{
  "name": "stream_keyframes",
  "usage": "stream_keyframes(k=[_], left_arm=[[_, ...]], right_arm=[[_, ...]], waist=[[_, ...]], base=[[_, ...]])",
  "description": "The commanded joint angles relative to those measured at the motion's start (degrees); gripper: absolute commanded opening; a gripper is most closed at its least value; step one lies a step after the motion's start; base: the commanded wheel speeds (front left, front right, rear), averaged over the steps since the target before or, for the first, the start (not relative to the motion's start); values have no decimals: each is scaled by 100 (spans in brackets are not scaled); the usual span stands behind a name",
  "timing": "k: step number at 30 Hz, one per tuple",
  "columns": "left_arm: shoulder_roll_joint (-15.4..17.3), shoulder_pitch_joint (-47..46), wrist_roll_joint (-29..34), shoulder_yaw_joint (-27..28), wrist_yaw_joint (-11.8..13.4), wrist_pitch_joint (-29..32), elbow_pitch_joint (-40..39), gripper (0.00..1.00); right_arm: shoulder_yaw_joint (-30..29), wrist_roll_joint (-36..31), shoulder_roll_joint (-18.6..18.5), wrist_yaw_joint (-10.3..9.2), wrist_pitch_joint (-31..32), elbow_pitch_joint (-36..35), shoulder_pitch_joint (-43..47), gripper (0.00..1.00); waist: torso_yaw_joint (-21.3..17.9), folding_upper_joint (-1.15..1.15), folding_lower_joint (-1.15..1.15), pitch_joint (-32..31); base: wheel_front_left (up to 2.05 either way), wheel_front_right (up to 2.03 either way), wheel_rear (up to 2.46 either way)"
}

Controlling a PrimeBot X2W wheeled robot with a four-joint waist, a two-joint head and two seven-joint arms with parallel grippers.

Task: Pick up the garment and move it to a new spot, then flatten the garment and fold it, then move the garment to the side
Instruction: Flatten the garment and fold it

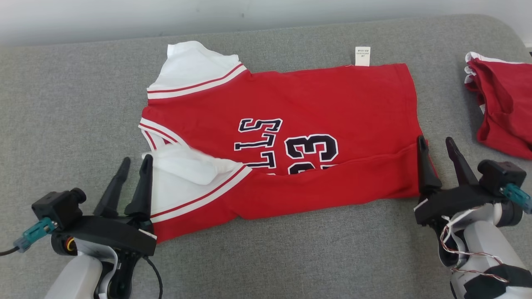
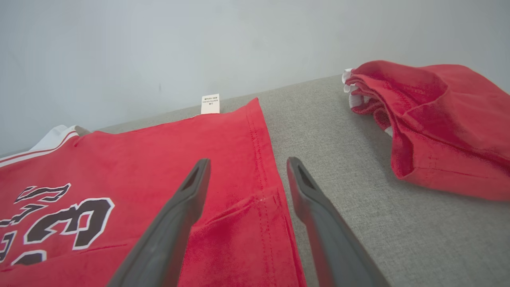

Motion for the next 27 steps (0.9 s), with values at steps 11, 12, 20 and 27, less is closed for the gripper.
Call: stream_keyframes(k=[11, 12, 20, 27], left_arm=[[-41, 851, -142, 115, 279, 127, -588, 100], [-31, 976, -211, 99, 330, 224, -705, 100], [8, 1571, -601, -1, 925, 1035, -1140, 100], [84, 1434, -769, -107, 1299, 1734, -923, 100]], right_arm=[[164, 626, -310, -16, -207, -495, 908, 100], [176, 697, -317, -16, -208, -572, 995, 100], [281, 1228, -332, -16, -212, -695, 1341, 100], [588, 1706, -269, -16, -112, -93, 873, 100]], waist=[[-45, -1, -1, -109], [-47, -1, -1, -120], [-52, -1, -1, -161], [-58, -1, -1, -60]], base=[[0, 0, 0], [0, 0, 0], [0, 0, 0], [0, 0, 0]])
